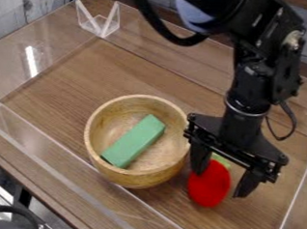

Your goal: Move the red fruit to the left side of the table

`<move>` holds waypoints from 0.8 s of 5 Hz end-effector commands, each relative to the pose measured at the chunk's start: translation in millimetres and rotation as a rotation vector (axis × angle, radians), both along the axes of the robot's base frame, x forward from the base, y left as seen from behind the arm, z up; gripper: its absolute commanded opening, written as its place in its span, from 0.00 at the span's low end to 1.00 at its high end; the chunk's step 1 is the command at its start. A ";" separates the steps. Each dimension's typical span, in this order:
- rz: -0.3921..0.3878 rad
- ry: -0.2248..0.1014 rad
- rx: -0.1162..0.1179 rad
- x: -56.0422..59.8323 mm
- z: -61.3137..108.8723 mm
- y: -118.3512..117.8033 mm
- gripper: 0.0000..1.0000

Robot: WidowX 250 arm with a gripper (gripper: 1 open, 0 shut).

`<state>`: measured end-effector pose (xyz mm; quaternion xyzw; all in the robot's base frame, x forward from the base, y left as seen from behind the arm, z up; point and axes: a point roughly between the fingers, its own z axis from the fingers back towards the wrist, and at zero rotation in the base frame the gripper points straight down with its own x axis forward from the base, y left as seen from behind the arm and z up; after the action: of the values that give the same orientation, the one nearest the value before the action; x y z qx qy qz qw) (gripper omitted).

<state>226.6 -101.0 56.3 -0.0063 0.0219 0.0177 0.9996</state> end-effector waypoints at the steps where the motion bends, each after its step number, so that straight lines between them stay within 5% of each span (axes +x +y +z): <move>1: -0.006 -0.044 -0.015 3.8 9.7 -1.6 0.00; 4: 0.040 -0.109 -0.033 12.5 71.1 23.1 0.00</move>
<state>233.1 -76.7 116.3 -0.0183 -0.0115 0.0385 0.9990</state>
